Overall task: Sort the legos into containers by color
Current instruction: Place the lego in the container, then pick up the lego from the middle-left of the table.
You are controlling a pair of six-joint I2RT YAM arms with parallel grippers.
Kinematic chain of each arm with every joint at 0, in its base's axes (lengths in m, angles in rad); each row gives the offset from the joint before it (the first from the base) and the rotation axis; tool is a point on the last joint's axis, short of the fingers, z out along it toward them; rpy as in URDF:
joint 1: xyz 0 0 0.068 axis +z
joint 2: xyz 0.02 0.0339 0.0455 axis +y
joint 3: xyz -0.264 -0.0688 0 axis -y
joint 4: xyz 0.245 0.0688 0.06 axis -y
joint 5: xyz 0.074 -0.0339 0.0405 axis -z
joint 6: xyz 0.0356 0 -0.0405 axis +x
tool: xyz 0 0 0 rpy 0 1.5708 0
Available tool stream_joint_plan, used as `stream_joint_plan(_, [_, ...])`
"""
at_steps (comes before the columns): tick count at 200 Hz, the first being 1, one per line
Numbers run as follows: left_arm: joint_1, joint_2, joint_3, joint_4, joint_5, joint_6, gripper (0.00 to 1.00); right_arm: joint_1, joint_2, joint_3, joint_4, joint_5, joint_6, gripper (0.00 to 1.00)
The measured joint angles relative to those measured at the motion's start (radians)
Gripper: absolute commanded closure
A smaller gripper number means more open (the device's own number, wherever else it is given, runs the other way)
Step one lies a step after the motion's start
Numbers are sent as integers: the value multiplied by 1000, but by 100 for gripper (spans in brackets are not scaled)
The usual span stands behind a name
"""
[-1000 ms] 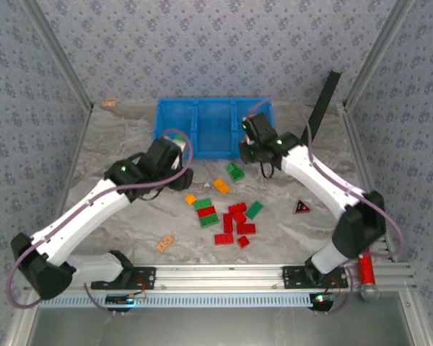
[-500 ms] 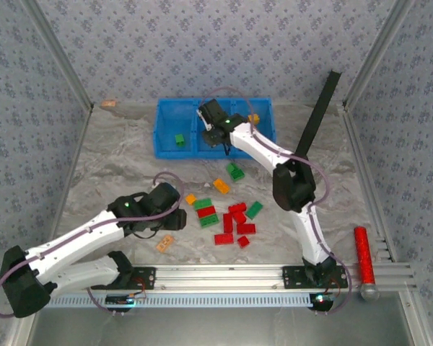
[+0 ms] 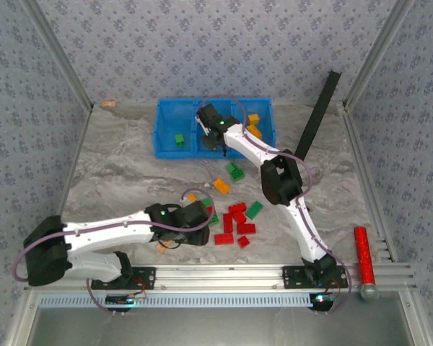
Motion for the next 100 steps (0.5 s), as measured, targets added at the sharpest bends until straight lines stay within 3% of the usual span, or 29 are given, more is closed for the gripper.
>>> stream_joint_plan(100, [-89,259,197,61,-1,-52,29,-14,6,-1,1,-16,-7,48])
